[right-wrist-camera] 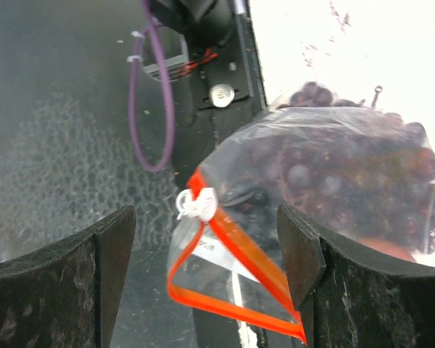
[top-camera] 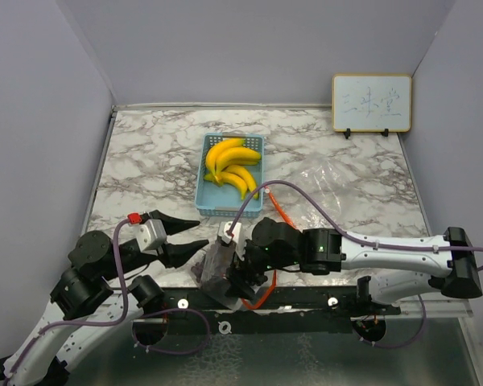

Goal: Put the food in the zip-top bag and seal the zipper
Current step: Pick up the zipper food storage bag at the center of the board.

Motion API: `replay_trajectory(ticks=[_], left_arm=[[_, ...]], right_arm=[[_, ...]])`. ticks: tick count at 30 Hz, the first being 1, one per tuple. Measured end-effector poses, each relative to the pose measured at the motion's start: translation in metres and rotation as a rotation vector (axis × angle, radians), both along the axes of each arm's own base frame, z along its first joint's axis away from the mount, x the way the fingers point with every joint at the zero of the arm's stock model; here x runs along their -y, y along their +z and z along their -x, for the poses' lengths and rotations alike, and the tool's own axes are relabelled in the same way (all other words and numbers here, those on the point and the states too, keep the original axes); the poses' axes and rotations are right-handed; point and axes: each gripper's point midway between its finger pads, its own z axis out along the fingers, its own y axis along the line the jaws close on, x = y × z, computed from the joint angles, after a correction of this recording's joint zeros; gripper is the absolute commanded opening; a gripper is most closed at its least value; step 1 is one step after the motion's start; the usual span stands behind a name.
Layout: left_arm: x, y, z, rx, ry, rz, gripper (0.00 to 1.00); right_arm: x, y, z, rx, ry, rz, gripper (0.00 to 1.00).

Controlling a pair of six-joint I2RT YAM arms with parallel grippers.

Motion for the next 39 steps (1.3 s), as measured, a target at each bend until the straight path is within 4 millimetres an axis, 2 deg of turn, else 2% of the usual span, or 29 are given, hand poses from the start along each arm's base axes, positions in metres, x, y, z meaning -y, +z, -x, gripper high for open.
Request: replay_trajectory(ticks=[1, 5, 7, 11, 13, 15, 19, 21, 25, 28, 32, 39], left_arm=[[0.0, 0.0, 0.0, -0.002, 0.0, -0.002, 0.5], [0.002, -0.005, -0.002, -0.01, 0.0, -0.009, 0.49], [0.003, -0.007, -0.003, -0.015, 0.0, -0.014, 0.46], [0.004, -0.009, -0.003, -0.018, -0.005, -0.023, 0.42], [0.006, -0.01, -0.003, -0.015, -0.014, -0.029, 0.41], [0.008, -0.011, 0.0, -0.007, -0.041, -0.039, 0.37], [0.015, -0.013, 0.011, 0.016, -0.126, -0.058, 0.38], [0.019, -0.014, 0.019, 0.03, -0.186, -0.069, 0.42], [0.028, -0.018, 0.022, 0.028, -0.251, -0.09, 0.48], [0.035, -0.021, 0.018, 0.019, -0.268, -0.095, 0.5], [0.044, -0.025, 0.02, 0.009, -0.32, -0.096, 0.63], [0.049, -0.015, 0.025, 0.03, -0.366, -0.06, 0.63]], right_arm=[[-0.001, -0.003, -0.003, 0.008, -0.019, 0.009, 0.74], [-0.007, -0.019, -0.017, 0.041, -0.103, 0.051, 0.42], [-0.007, -0.026, -0.025, 0.057, -0.146, 0.074, 0.22], [-0.003, -0.031, -0.039, 0.099, -0.218, 0.105, 0.07], [0.0, -0.026, -0.046, 0.129, -0.243, 0.114, 0.05], [0.001, -0.013, -0.051, 0.16, -0.252, 0.102, 0.05], [0.004, 0.035, -0.058, 0.233, -0.24, 0.032, 0.05], [0.006, 0.059, -0.059, 0.266, -0.225, -0.01, 0.05], [0.008, 0.091, -0.053, 0.301, -0.152, -0.081, 0.05], [0.008, 0.099, -0.044, 0.308, -0.09, -0.106, 0.06], [0.009, 0.096, -0.036, 0.319, -0.017, -0.095, 0.06], [0.008, 0.093, -0.031, 0.339, 0.037, -0.091, 0.06]])
